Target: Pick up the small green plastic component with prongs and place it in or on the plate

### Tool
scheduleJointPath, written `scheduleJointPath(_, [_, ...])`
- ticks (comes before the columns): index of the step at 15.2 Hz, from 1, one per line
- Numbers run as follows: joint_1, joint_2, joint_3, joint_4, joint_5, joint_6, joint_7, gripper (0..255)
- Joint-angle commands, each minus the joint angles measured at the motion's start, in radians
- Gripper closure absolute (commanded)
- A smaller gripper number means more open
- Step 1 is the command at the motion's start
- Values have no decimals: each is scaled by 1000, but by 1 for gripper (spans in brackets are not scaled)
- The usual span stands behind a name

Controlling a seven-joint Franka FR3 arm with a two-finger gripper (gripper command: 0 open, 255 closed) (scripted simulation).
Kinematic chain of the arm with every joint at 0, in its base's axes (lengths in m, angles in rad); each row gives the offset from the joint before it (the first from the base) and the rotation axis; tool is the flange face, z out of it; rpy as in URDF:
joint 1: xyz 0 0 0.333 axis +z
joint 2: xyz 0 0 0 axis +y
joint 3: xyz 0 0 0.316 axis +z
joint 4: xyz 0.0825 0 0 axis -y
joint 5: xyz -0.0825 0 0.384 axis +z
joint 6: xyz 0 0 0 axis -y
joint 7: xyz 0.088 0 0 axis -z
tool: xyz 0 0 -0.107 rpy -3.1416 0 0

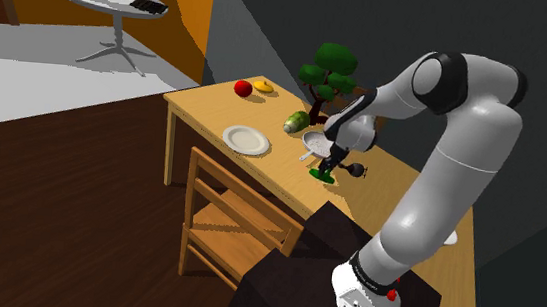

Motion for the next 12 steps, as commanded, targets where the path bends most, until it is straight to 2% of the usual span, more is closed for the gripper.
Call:
scheduleJointPath(1, [17, 20, 12, 39, 1, -20, 32, 255])
scheduleJointPath(12, [91, 248, 106, 399, 46, -163, 214, 255])
